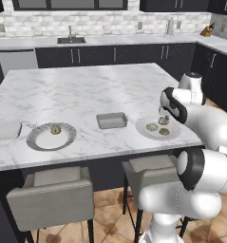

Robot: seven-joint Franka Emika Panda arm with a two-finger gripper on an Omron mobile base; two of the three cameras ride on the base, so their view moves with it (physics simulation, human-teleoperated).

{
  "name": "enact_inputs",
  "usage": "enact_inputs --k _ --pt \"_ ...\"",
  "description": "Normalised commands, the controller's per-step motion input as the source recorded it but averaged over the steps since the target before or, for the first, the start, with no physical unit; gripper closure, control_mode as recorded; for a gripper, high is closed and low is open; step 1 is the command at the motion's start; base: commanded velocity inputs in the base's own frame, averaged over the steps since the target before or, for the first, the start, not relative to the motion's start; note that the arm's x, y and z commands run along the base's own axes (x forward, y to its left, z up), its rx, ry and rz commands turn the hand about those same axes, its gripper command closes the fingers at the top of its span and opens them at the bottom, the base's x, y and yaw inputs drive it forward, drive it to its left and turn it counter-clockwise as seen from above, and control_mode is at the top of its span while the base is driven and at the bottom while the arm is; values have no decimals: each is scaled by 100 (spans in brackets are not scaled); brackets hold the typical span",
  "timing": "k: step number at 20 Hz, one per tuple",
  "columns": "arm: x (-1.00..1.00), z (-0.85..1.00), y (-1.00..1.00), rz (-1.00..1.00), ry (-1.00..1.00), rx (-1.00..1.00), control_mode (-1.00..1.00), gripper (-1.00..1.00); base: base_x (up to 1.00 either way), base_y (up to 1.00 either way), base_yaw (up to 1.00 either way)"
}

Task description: Place two dumplings into each of the tupperware containers and then place the containers in the fridge.

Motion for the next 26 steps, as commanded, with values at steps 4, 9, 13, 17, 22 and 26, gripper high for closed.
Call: enact_inputs --k 4,9,13,17,22,26 --pt "56 -52 -24 0 0 0 -100 -100 0 0 0" --pt "54 -46 -28 -1 0 0 -100 -100 0 0 0" --pt "56 -37 -30 -2 0 0 -100 -100 0 0 0" --pt "53 -26 -23 -4 0 0 -100 -100 0 0 0" --pt "55 -21 -19 -4 0 0 -100 -100 0 0 0" --pt "60 -24 -17 -3 0 0 -100 -100 0 0 0"
